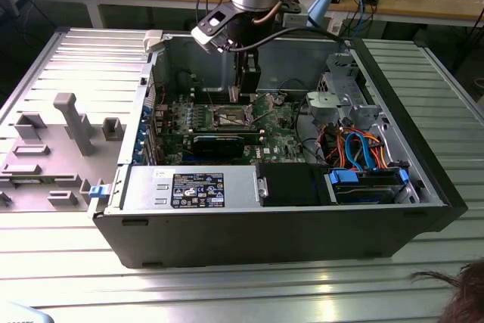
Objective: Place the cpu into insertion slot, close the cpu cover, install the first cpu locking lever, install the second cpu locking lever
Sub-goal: 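Place the cpu into insertion slot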
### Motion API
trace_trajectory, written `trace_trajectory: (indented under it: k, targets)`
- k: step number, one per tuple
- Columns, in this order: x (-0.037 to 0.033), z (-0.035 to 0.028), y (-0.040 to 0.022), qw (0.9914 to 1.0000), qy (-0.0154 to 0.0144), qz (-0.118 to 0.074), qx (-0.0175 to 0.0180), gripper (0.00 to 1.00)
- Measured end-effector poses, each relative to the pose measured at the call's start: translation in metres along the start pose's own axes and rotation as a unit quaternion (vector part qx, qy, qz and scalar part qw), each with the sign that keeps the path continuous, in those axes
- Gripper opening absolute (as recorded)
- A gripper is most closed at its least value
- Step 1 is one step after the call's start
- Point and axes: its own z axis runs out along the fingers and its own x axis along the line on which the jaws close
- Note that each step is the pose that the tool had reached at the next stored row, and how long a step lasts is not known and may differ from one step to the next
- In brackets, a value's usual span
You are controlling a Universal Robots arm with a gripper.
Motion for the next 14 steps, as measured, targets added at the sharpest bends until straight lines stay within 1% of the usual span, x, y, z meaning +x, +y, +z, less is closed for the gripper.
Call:
trace_trajectory:
  k: [10, 14]
  targets:
    - [0.0008, 0.0034, -0.0006, 1.0, 0.0, 0.0, 0.0, 0.55]
    - [0.0014, 0.0057, -0.0008, 1.0, 0.0, 0.0, 0.0, 0.55]
